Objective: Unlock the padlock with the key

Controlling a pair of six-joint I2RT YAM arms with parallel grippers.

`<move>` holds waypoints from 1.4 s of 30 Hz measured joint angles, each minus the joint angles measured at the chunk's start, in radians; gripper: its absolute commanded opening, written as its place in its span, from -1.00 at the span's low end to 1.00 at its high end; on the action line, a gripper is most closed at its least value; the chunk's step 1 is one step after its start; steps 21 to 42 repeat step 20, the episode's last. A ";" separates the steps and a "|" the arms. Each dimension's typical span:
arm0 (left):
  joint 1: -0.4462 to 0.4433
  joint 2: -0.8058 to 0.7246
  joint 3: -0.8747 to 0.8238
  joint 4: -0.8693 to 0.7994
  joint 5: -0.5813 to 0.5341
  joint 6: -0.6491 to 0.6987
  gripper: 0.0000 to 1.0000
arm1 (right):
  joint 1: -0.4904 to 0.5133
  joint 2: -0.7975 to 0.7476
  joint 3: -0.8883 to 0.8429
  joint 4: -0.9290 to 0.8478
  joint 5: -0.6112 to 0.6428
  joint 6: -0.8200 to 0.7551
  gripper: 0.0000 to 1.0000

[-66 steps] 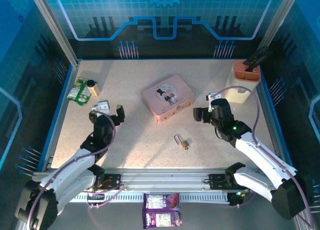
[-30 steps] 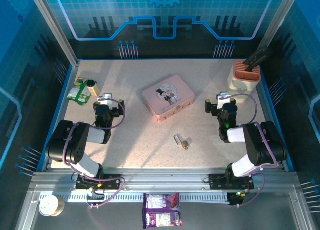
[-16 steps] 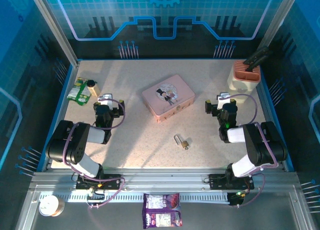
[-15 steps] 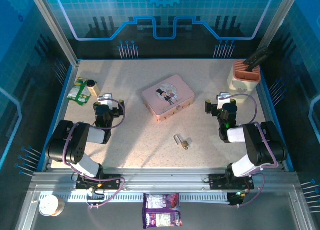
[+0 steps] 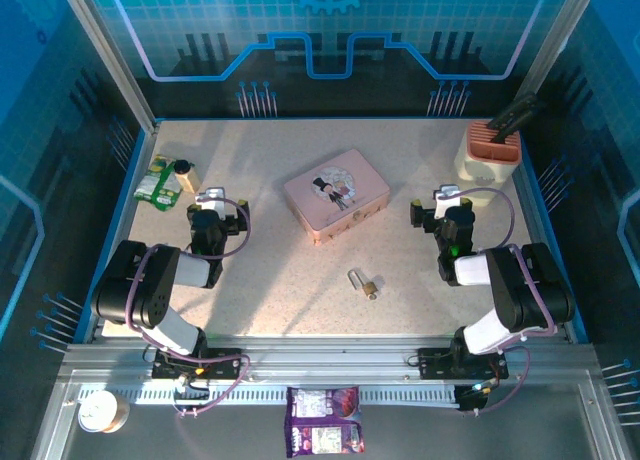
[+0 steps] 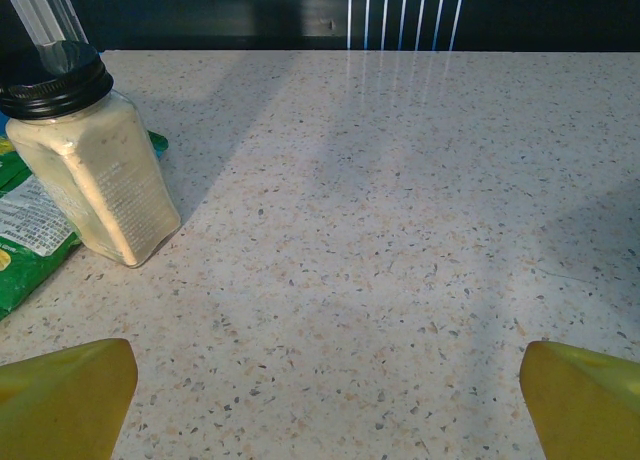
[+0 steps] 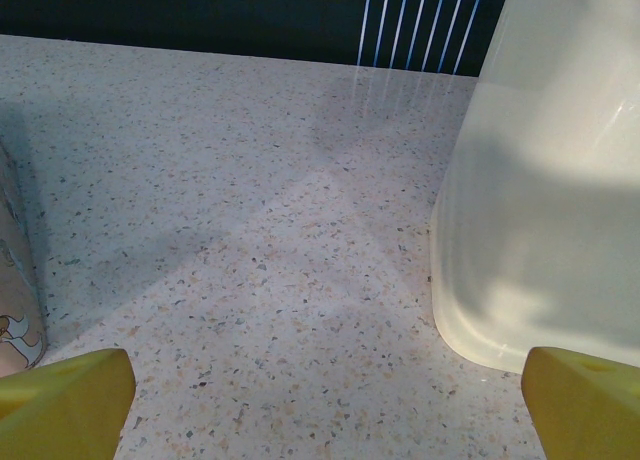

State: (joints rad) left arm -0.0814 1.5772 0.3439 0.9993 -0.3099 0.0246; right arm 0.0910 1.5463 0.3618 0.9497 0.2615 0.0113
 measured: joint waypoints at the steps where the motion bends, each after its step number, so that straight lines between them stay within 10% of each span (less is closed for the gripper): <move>1: 0.000 0.000 0.000 0.000 0.000 0.000 0.98 | 0.000 0.000 0.000 0.000 0.000 0.000 0.99; 42: 0.000 0.000 0.000 0.000 0.000 0.000 0.98 | 0.000 0.000 0.000 -0.015 0.000 0.005 0.99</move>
